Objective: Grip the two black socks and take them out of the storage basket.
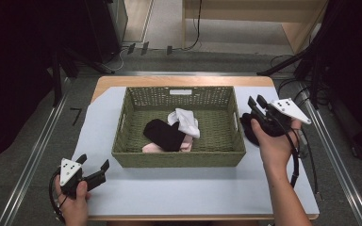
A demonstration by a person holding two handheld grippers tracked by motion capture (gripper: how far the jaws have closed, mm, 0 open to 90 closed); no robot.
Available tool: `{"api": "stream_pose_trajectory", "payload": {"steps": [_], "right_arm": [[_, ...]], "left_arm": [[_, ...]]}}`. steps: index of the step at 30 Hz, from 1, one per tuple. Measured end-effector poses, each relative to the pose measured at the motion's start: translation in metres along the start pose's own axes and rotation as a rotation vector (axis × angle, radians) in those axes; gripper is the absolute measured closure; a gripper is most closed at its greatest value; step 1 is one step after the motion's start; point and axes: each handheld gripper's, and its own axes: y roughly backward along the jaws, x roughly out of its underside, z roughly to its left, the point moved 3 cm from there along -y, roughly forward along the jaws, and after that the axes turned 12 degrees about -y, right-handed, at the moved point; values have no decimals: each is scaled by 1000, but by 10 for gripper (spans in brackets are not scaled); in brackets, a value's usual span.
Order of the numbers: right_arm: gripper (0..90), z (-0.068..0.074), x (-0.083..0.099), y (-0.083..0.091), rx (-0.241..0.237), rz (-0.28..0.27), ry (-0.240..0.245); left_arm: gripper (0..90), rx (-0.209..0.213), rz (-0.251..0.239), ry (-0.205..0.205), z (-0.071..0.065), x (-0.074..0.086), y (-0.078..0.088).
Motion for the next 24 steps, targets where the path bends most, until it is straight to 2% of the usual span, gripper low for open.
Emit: {"api": "stream_pose_trajectory", "payload": {"steps": [1, 2, 3, 4, 7, 8, 9, 11, 12, 13, 16, 17, 18, 20, 22, 24], "right_arm": [[672, 7, -2, -2, -14, 1, 8], [670, 23, -3, -7, -44, 11, 9], [670, 23, -3, -7, -44, 11, 9], [670, 36, -2, -13, -69, 20, 10], [671, 52, 1, -22, -94, 32, 18], [671, 52, 1, -22, -94, 32, 18], [671, 65, 4, -29, -114, 46, 29], [671, 76, 8, -34, -131, 57, 39], [671, 76, 8, -34, -131, 57, 39], [670, 88, 13, -41, -150, 84, 54], [667, 101, 21, -50, -171, 114, 73], [667, 101, 21, -50, -171, 114, 73], [666, 111, 28, -56, -183, 140, 79], [662, 119, 34, -61, -195, 160, 92], [659, 122, 36, -62, -200, 171, 94], [653, 135, 44, -69, -227, 207, 98]], "left_arm": [[154, 0, 2, 0, 0, 0, 0], [154, 0, 1, 3, 0, 0, 0], [154, 0, 1, 3, 0, 0, 0], [154, 0, 0, 4, 0, 0, 0], [154, 1, 0, 4, 0, 0, 0], [154, 1, 0, 5, 0, 0, 0], [154, 1, 1, 5, 0, 0, 0], [154, 1, 1, 5, 0, 0, 0], [154, 2, -1, 5, 0, 0, 0], [154, 2, -1, 6, 0, 0, 0], [154, 1, -1, 7, 0, 0, 0], [154, 2, -1, 8, 0, 0, 0], [154, 2, -1, 8, 0, 0, 0], [154, 1, 0, 8, 0, 0, 0], [154, 2, 1, 9, 0, 0, 0], [154, 2, 0, 9, 1, 0, 0]]}}
